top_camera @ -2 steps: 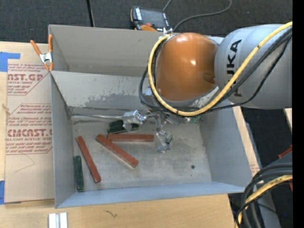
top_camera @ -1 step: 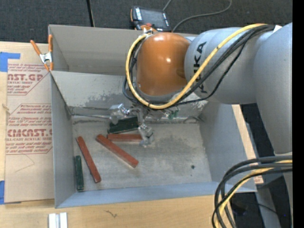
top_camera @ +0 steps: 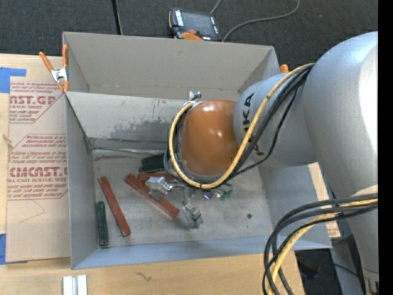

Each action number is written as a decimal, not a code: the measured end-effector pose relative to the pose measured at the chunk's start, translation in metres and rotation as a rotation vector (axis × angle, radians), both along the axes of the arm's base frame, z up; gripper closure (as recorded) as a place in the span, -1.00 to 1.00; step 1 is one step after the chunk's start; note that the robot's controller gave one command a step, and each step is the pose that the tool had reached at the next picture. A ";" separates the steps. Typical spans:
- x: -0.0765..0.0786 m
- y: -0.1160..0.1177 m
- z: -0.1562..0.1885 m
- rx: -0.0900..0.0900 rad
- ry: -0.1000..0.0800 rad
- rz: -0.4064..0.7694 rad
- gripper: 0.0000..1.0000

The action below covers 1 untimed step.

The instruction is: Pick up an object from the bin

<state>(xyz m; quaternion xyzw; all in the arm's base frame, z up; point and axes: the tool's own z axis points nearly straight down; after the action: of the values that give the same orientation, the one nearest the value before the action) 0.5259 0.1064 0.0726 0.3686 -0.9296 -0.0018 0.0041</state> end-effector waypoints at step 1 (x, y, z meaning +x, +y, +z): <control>0.066 -0.056 -0.002 -0.001 -0.013 -0.240 -1.00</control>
Offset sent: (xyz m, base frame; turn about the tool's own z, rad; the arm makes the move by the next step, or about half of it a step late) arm 0.0642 -0.0541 -0.0026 0.2364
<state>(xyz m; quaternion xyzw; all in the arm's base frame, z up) 0.5916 0.0508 0.0703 0.2546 -0.9670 0.0004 -0.0018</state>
